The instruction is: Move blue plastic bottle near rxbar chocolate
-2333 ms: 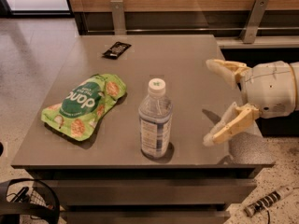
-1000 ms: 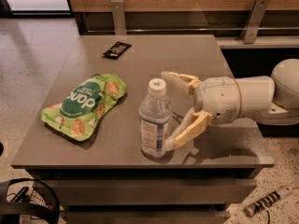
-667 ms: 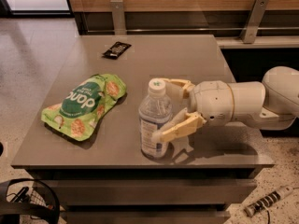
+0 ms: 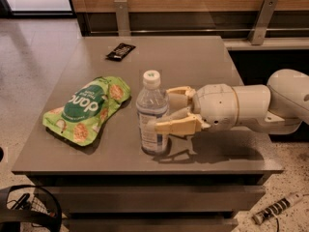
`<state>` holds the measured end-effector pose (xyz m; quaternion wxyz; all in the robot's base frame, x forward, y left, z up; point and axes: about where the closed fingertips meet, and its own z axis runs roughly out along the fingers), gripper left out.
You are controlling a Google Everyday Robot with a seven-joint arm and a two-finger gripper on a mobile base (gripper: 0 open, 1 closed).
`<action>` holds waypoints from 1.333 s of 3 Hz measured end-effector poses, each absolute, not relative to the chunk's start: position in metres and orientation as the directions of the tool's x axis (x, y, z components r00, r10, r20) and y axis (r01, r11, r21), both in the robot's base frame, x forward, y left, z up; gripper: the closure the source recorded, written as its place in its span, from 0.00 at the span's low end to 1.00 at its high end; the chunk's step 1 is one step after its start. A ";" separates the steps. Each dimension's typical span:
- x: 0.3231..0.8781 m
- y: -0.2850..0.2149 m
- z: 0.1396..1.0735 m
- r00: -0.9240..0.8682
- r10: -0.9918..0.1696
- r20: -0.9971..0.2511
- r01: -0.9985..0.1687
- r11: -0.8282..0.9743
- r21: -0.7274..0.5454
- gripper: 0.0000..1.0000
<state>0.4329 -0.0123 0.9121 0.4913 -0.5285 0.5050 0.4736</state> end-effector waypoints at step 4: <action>0.438 -0.021 0.930 0.065 -0.086 -0.994 -0.998 0.020 -0.067 1.00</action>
Offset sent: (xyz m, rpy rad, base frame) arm -0.0009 0.0022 0.0009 -0.0009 -0.0017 0.0043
